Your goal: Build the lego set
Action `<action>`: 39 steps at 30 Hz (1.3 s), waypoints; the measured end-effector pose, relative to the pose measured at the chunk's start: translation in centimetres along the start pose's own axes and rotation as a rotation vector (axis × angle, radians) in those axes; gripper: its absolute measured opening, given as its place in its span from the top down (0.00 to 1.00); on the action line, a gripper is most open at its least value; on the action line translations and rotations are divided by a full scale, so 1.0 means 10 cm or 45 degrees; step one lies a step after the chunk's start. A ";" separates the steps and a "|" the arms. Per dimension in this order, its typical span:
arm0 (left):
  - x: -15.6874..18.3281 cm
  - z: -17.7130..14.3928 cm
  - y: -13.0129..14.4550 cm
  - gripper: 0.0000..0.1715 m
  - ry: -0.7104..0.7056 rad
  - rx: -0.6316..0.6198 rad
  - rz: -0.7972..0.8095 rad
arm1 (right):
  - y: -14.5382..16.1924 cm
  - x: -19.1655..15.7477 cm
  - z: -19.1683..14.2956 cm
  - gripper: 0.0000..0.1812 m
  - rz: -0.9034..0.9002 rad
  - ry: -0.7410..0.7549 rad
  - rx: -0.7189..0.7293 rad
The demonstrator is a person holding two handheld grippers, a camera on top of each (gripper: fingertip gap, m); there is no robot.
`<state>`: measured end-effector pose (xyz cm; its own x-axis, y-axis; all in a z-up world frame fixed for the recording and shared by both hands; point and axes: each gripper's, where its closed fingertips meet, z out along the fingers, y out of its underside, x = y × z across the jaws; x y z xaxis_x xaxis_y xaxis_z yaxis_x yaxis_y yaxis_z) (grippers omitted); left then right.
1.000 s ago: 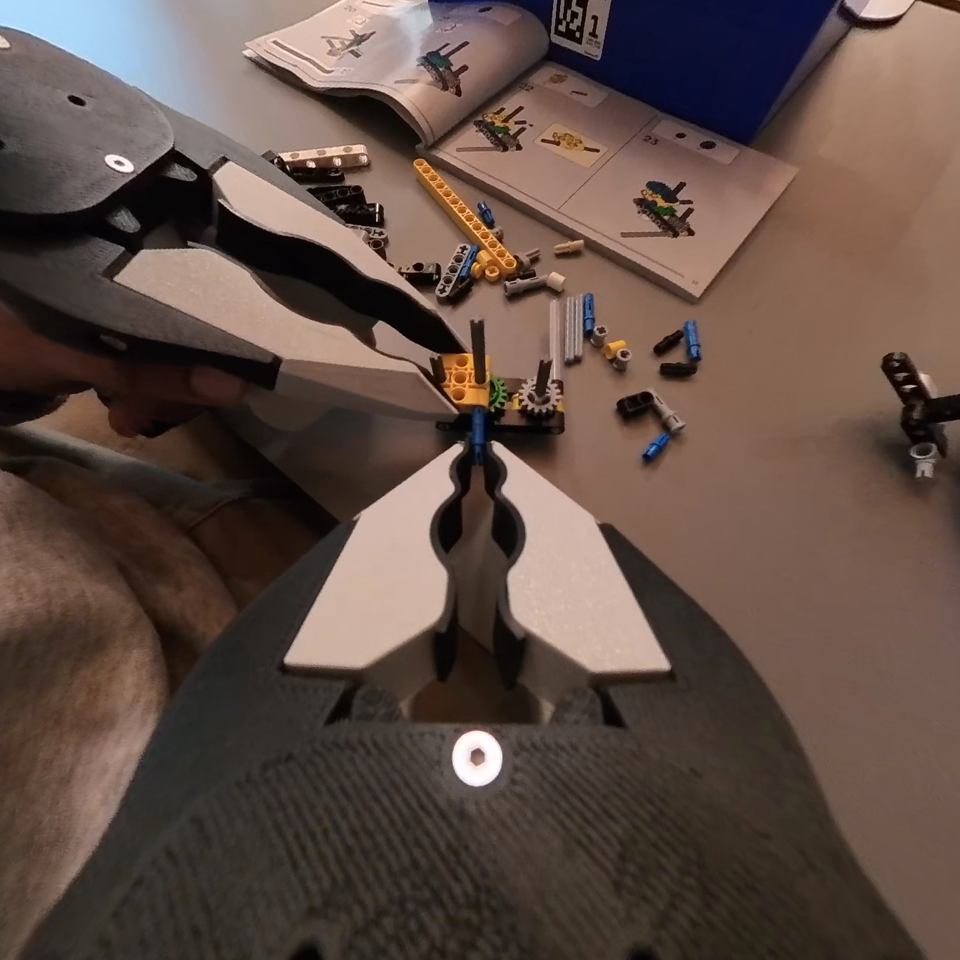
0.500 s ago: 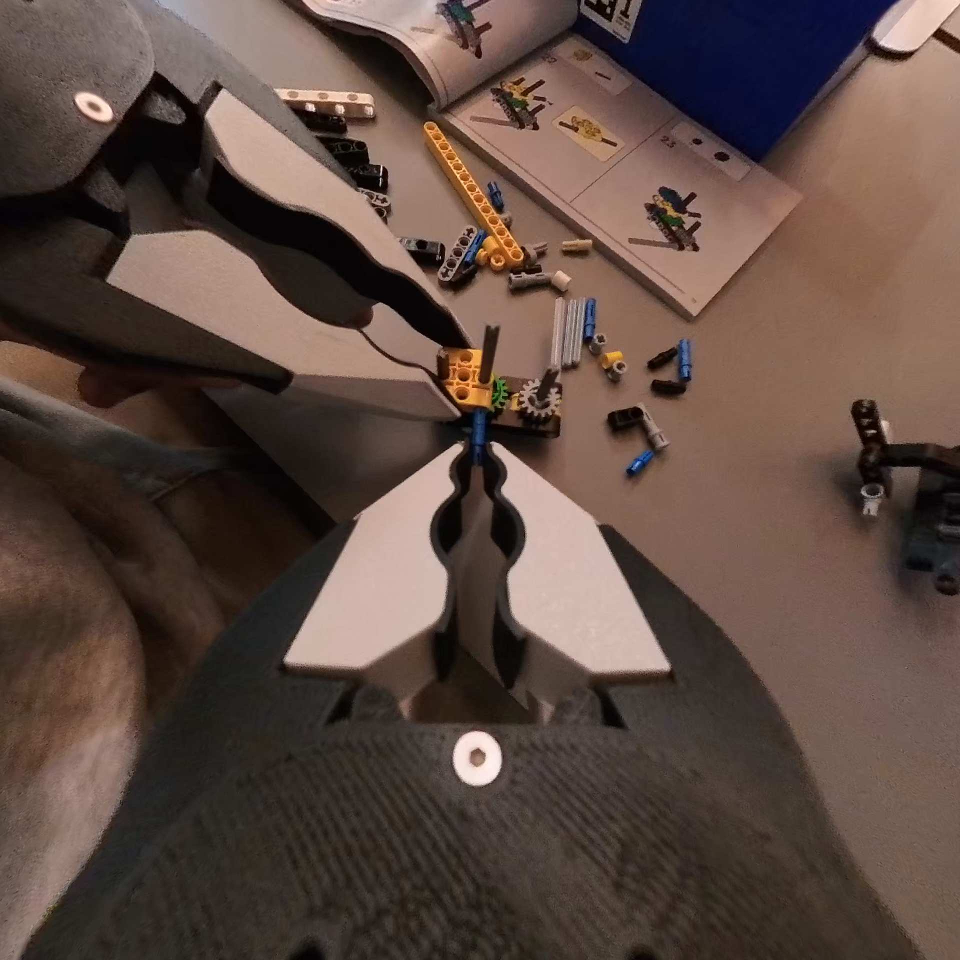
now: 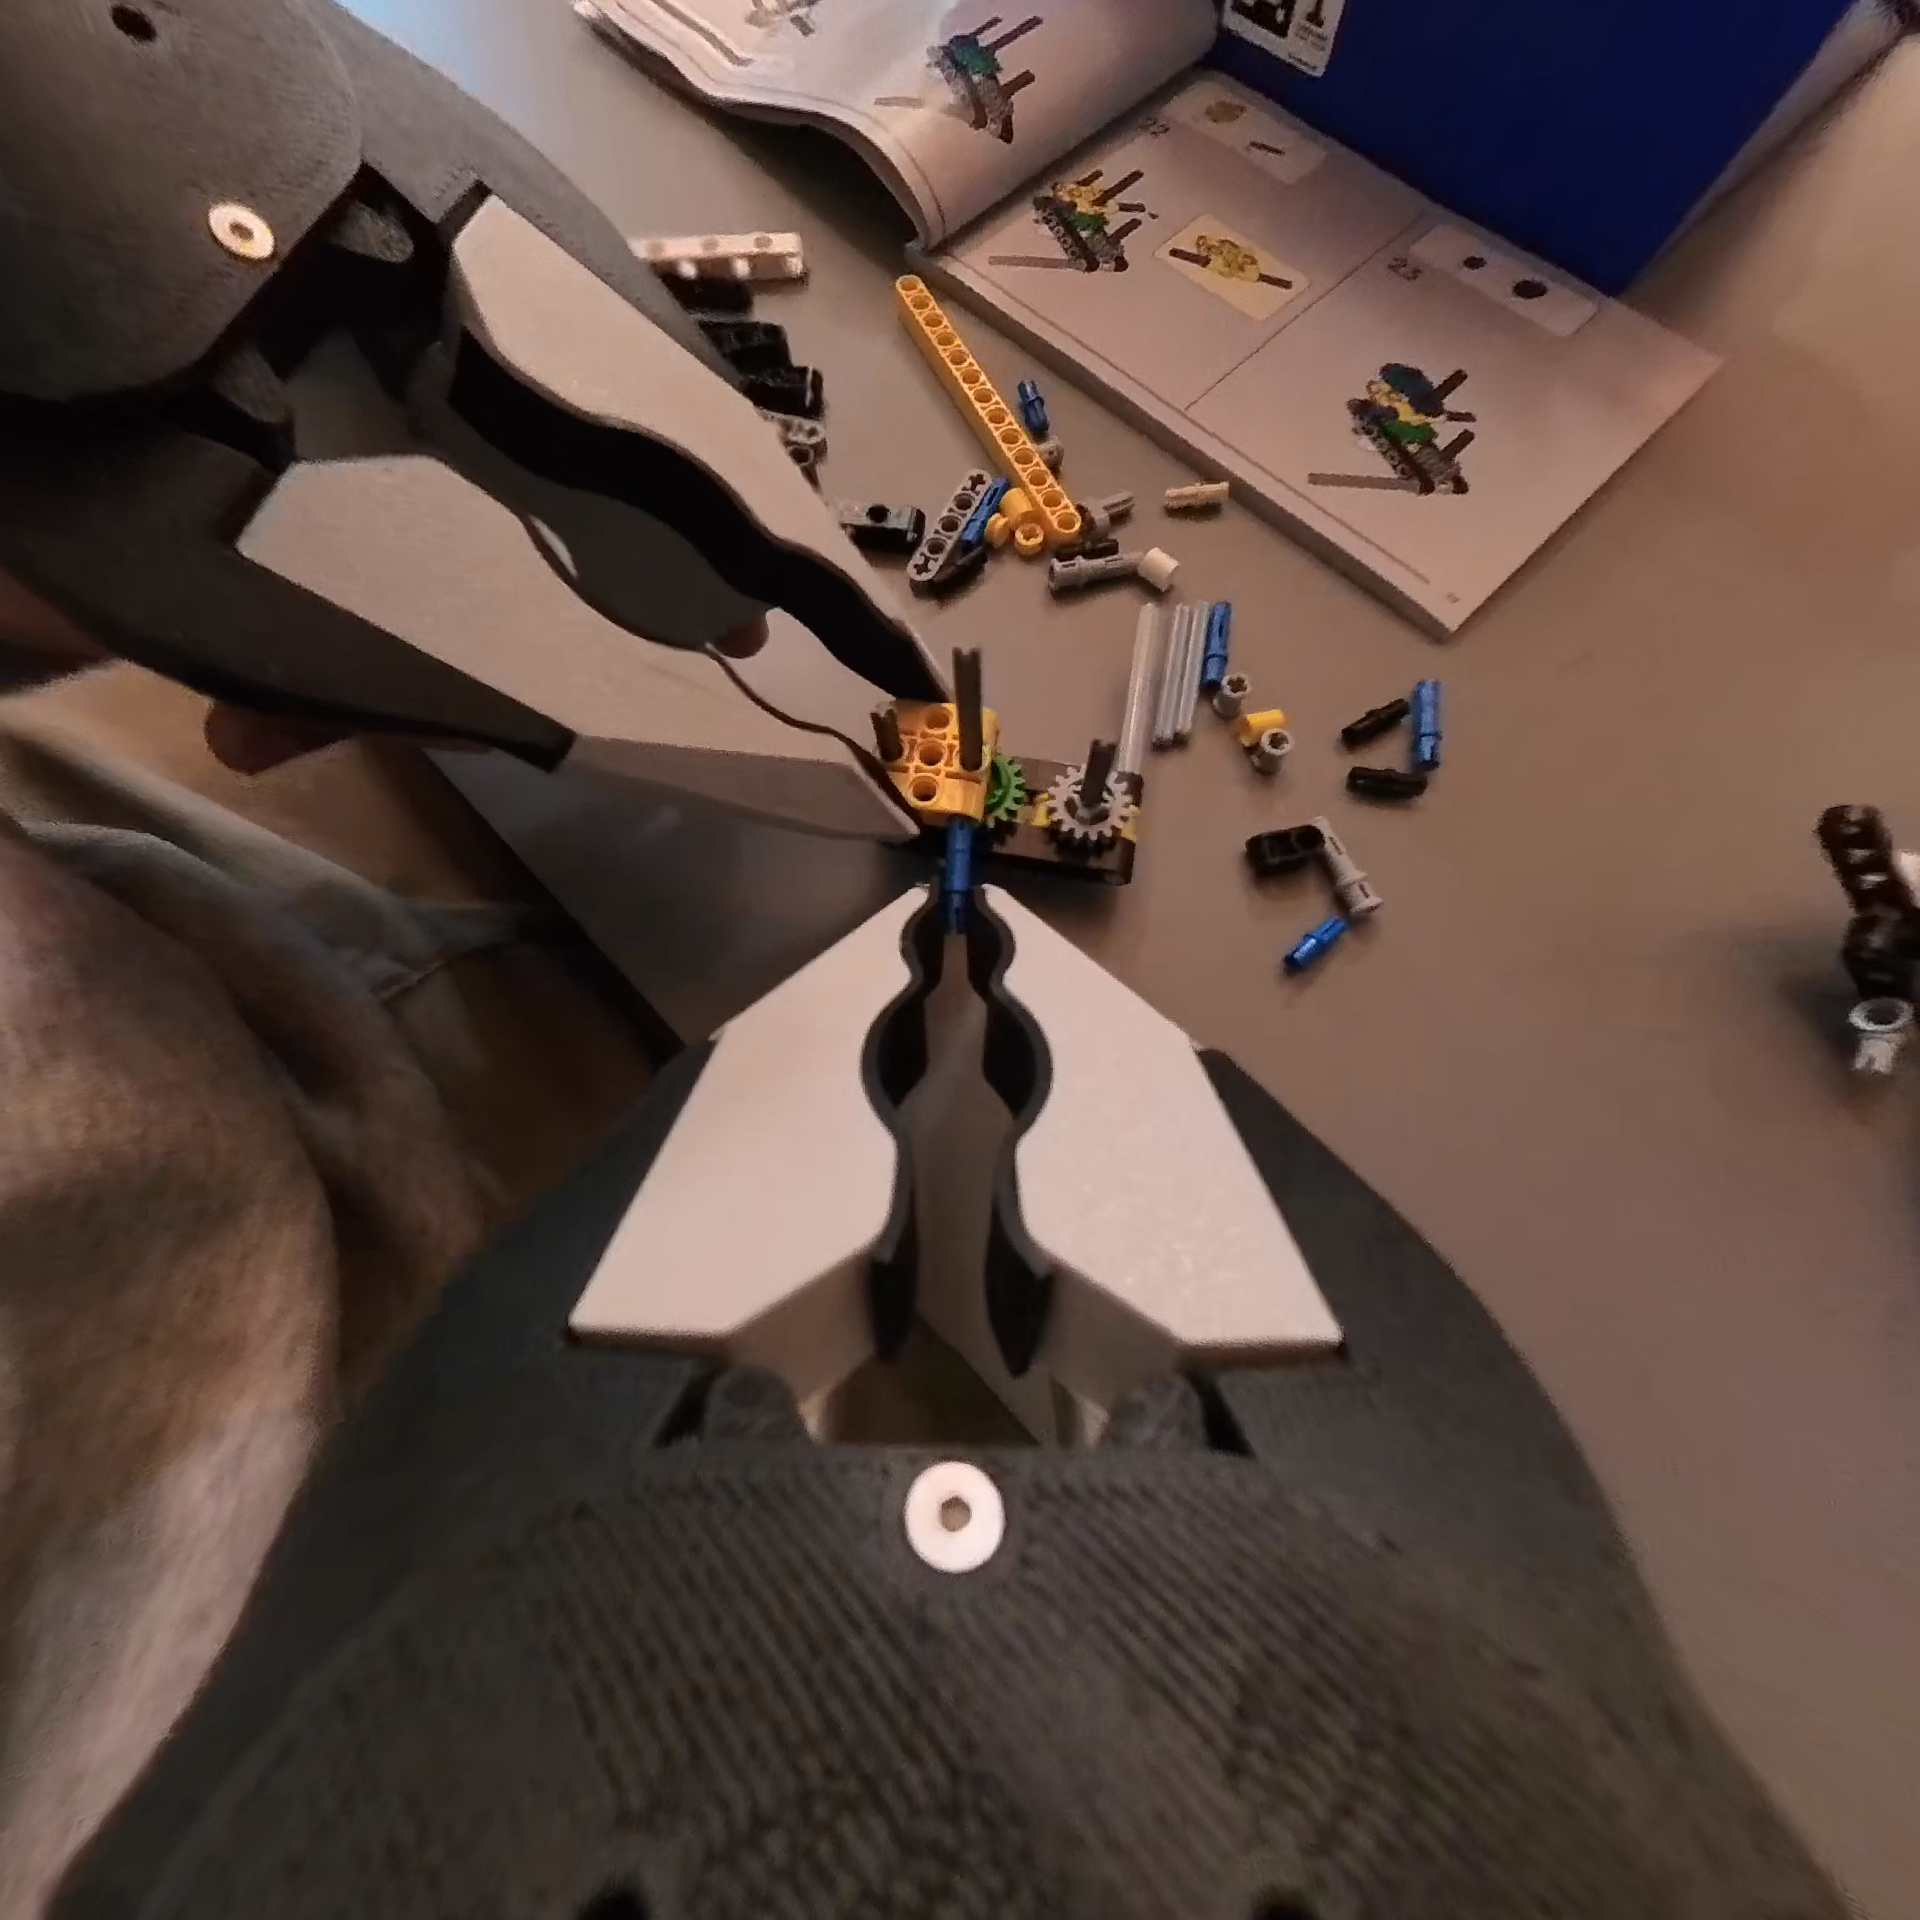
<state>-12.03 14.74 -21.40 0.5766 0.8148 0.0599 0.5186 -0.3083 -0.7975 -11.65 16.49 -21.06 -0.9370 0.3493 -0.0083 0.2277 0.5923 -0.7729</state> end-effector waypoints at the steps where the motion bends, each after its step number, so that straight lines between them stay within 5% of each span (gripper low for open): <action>1: 0.00 0.00 0.00 0.86 -0.002 -0.003 -0.002 | -0.01 0.00 0.00 0.99 0.041 -0.020 0.013; 7: -0.01 0.00 0.00 0.86 -0.025 -0.017 0.022 | -0.01 0.01 0.00 0.99 0.226 -0.087 0.065; 15: -0.03 0.00 0.00 0.85 -0.041 -0.023 0.042 | -0.02 0.02 0.02 0.99 -0.090 0.138 0.002; 26: 0.03 0.01 0.02 0.84 0.009 -0.027 0.056 | -0.07 0.02 0.01 0.99 0.602 -0.258 0.152; 32: -0.05 0.01 0.01 0.85 -0.047 -0.031 0.058 | -0.09 0.03 0.07 0.99 0.354 -0.139 0.091; 39: -0.06 0.01 0.00 0.85 -0.042 -0.018 0.038 | -0.10 0.03 0.09 0.99 0.319 -0.135 0.129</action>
<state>-12.46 14.29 -21.49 0.5709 0.8208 0.0167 0.5108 -0.3392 -0.7900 -12.39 15.41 -20.85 -0.8785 0.3947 -0.2690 0.4328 0.4196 -0.7979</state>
